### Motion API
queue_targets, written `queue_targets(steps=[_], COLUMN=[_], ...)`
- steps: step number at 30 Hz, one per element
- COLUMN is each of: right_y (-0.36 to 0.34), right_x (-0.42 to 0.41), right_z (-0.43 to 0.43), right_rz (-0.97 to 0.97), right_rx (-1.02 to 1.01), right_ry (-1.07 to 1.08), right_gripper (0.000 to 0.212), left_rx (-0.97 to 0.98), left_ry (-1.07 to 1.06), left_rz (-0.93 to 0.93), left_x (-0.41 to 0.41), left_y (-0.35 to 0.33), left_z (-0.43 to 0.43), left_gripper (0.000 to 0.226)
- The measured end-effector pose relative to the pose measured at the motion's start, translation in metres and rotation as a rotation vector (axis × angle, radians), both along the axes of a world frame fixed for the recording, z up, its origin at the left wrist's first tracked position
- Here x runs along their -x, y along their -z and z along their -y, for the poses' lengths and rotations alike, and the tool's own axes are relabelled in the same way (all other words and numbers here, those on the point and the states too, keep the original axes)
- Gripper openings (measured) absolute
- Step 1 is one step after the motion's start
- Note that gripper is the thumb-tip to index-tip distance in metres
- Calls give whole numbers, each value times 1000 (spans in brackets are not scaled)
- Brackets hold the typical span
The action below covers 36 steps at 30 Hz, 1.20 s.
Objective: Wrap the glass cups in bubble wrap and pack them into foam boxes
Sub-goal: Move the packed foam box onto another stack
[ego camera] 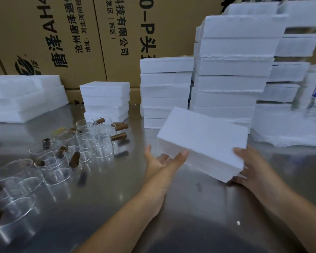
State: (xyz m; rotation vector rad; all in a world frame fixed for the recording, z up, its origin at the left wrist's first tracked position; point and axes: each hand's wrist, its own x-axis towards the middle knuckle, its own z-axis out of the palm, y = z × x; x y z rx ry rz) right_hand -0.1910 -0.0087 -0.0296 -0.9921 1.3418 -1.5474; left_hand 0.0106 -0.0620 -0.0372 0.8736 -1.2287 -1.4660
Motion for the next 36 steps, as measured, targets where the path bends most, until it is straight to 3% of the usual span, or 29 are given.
queue_targets(steps=[2, 5, 9, 14, 22, 28, 36], right_y=[-4, -8, -13, -20, -27, -29, -27], right_x=[7, 19, 31, 35, 24, 15, 18], right_z=[-3, -8, -16, -23, -22, -18, -22], right_rz=[-7, -33, -43, -81, -48, -127, -206], right_rx=[-34, -104, -205, -268, -212, -100, -144], right_ry=[-8, -22, -23, -35, -23, 77, 82], right_gripper=[82, 61, 51, 47, 76, 54, 51], left_rx=[99, 358, 720, 988, 1023, 970, 644], left_ry=[-93, -145, -113, -77, -323, -313, -376], left_rz=[76, 193, 454, 760, 792, 786, 551], left_x=[-5, -12, -14, -7, -4, -10, -8], left_y=[-1, -2, -3, 3, 4, 0, -3], left_z=[2, 4, 2, -1, 3, 5, 4], left_gripper=[134, 108, 88, 63, 58, 52, 46])
